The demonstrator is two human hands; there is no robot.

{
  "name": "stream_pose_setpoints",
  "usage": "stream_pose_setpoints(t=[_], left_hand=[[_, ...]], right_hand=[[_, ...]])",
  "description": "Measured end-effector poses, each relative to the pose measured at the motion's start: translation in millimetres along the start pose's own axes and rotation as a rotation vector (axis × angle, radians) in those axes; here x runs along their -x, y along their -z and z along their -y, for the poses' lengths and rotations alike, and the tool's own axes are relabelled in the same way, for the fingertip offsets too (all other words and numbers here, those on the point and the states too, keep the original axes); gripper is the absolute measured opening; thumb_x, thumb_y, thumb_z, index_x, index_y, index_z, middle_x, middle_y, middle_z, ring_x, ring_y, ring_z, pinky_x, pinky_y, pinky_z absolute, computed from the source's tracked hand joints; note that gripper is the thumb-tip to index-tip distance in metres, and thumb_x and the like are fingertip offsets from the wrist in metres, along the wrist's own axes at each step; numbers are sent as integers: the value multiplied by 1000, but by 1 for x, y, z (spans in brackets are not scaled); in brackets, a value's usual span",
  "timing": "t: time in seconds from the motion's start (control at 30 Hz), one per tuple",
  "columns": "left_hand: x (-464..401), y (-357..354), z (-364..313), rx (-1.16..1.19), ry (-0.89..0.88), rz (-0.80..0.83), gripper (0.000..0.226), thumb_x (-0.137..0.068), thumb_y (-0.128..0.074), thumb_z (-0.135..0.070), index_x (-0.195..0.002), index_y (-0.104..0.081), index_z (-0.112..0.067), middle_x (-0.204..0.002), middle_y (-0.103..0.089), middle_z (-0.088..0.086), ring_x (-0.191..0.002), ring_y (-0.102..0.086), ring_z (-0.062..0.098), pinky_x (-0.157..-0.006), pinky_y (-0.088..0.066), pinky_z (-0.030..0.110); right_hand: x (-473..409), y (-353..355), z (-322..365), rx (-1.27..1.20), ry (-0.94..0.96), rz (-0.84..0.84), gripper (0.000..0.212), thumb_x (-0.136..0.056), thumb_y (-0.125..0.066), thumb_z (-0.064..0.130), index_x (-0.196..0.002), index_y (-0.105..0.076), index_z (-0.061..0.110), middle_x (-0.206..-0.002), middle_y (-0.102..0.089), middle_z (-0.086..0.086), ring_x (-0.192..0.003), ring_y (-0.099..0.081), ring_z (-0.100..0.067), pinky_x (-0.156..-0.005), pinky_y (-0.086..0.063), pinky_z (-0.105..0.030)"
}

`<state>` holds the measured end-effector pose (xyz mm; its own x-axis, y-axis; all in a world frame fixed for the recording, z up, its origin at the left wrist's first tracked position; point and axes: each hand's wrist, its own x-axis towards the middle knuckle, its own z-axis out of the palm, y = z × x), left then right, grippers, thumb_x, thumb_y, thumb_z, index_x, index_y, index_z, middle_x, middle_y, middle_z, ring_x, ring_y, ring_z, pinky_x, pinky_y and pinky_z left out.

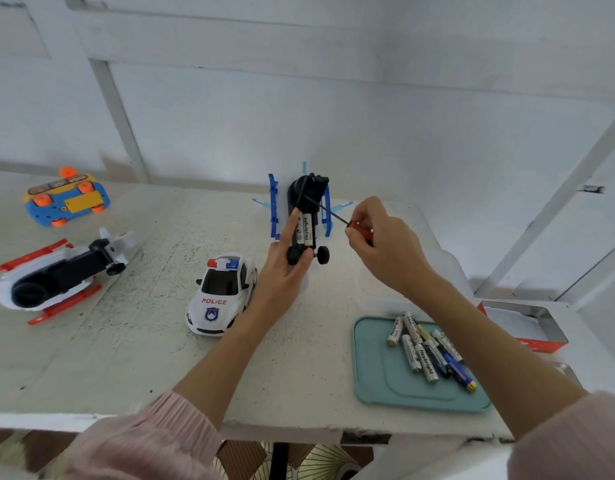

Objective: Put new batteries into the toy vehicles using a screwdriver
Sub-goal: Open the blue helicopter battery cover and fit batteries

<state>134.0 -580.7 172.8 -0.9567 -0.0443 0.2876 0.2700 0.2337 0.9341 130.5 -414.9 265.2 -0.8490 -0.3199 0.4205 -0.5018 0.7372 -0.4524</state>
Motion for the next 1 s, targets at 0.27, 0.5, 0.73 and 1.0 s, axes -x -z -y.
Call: stream_pose_setpoints(t=[0.27,0.5,0.73,1.0], left_hand=[[2,-5,-13,-120,-48,-35,60,-99,-45,-29,-130,-13,-70,-117,-47,8,-95,-55,24,-71,-40,10],[-10,-8,-25,-181,-158,-15,66,-99,-47,-26,-123,-13,-78,-111,-47,11,-93,-55,33,-70,-47,12],[-22,-16,-34,-280,-225,-2,68,-98,-46,-32,-122,-5,-81,-106,-46,13,-91,-53,30,-79,-42,16],[-23,-35,-41,-403,-245,-27,60,-97,-47,-32,-137,-13,-61,-86,-39,1,-70,-44,18,-67,-38,21]], right_hand=[[17,12,-11,-27,-49,-2,9,-91,-51,21,-93,-43,18,-71,-63,0,-61,-59,-22,-59,-48,-37],[33,27,-22,64,-84,157,9,-90,-51,22,-90,-42,21,-72,-64,-7,-58,-51,-21,-58,-44,-30],[35,40,-28,82,-103,170,7,-88,-50,19,-91,-44,19,-69,-61,-8,-56,-54,-24,-63,-48,-35],[42,40,-32,273,-50,139,6,-92,-40,19,-91,-35,17,-60,-47,2,-52,-43,-19,-53,-39,-30]])
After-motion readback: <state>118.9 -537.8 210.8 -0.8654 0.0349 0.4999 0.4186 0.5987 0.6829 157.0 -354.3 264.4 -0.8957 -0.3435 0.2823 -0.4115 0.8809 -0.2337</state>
